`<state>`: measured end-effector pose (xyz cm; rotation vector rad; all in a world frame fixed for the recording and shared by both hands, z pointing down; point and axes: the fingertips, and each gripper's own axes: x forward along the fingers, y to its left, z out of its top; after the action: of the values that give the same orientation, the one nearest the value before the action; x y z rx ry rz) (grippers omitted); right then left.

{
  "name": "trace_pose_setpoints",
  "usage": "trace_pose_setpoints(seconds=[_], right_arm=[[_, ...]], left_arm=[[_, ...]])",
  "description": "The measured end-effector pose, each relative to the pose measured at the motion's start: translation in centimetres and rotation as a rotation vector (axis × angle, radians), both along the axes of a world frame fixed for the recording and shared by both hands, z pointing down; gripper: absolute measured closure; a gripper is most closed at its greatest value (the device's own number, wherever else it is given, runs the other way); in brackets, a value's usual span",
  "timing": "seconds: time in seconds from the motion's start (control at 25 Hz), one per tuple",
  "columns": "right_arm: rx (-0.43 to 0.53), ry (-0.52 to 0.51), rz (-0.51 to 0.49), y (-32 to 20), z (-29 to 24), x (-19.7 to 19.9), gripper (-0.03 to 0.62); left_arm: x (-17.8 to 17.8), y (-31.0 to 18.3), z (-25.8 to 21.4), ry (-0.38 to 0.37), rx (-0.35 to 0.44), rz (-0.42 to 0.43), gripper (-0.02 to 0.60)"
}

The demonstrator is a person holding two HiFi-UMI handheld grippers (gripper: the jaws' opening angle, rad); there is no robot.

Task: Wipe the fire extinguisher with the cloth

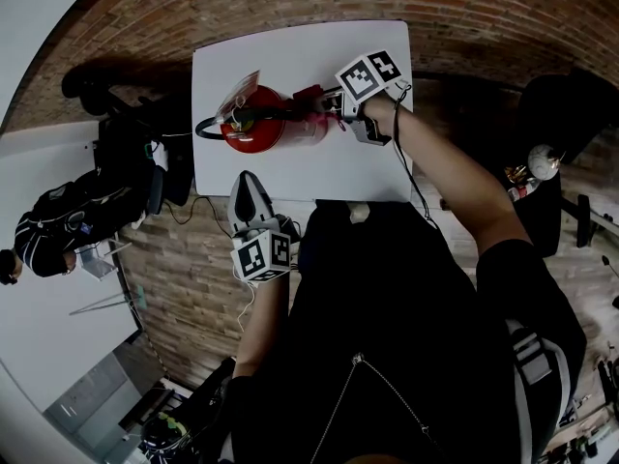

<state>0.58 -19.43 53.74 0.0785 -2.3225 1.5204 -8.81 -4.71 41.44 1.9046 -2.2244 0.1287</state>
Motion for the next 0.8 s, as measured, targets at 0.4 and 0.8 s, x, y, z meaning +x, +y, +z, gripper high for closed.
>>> trace_pose_setpoints(seconds=[0.4, 0.8], right_arm=[[0.042, -0.071, 0.004, 0.3, -4.0, 0.4, 0.474], [0.081, -0.134, 0.008, 0.7, -7.4, 0.7, 0.474]], left_arm=[[0.2, 0.5, -0.3, 0.002, 0.009, -0.003, 0.574], [0.4, 0.9, -0.6, -0.004, 0.017, 0.002, 0.574]])
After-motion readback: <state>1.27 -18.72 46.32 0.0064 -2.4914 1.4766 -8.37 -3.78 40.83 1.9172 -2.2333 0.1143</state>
